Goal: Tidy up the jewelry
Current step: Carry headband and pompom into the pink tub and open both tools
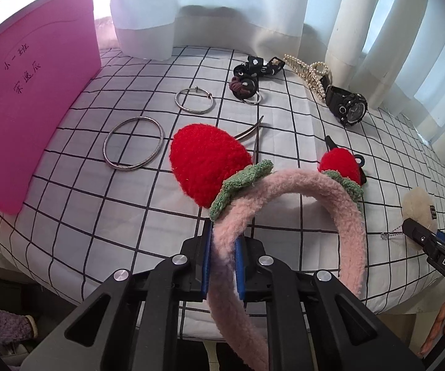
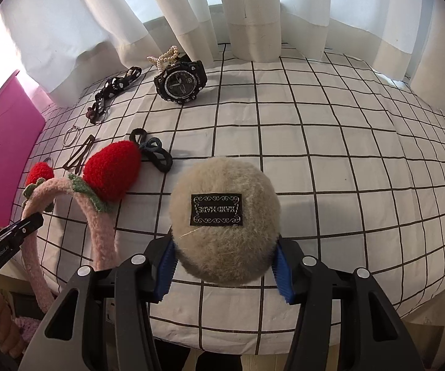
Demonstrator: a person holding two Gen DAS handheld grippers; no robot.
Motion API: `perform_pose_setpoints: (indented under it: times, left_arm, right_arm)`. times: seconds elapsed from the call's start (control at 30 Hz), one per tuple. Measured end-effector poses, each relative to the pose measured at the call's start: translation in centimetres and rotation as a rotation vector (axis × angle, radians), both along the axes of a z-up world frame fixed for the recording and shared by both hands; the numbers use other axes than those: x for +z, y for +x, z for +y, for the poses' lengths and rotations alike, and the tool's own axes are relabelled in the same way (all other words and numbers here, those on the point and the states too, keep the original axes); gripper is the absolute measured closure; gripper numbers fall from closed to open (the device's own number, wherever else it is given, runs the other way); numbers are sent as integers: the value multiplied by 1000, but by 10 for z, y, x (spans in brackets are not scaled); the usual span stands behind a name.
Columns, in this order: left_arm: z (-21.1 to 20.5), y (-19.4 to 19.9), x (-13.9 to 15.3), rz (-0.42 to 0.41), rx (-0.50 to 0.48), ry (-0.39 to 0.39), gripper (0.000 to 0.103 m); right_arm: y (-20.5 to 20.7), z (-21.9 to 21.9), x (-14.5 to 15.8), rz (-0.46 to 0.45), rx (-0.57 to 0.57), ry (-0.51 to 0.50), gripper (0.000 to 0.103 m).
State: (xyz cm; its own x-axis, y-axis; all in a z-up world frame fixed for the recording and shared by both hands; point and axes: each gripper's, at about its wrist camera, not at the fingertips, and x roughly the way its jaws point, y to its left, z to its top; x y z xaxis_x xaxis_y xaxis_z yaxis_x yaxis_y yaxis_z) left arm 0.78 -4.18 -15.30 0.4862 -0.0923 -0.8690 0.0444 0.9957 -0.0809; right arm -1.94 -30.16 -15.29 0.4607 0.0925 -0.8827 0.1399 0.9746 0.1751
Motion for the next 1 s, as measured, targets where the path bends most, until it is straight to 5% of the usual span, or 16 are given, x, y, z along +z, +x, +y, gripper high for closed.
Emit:
perform_pose_setpoints:
  times: [0.53, 0.77, 1.0]
  left_arm:
    - [49, -35, 115, -226, 224, -41, 90]
    - [115, -53, 174, -343, 376, -30, 90]
    - [214, -54, 202, -383, 512, 9, 90]
  right_arm:
    - [20, 34, 105, -230, 224, 39, 52]
    - [51, 99, 160, -336, 367, 104, 52]
    - [86, 210, 196, -399, 513, 179, 52]
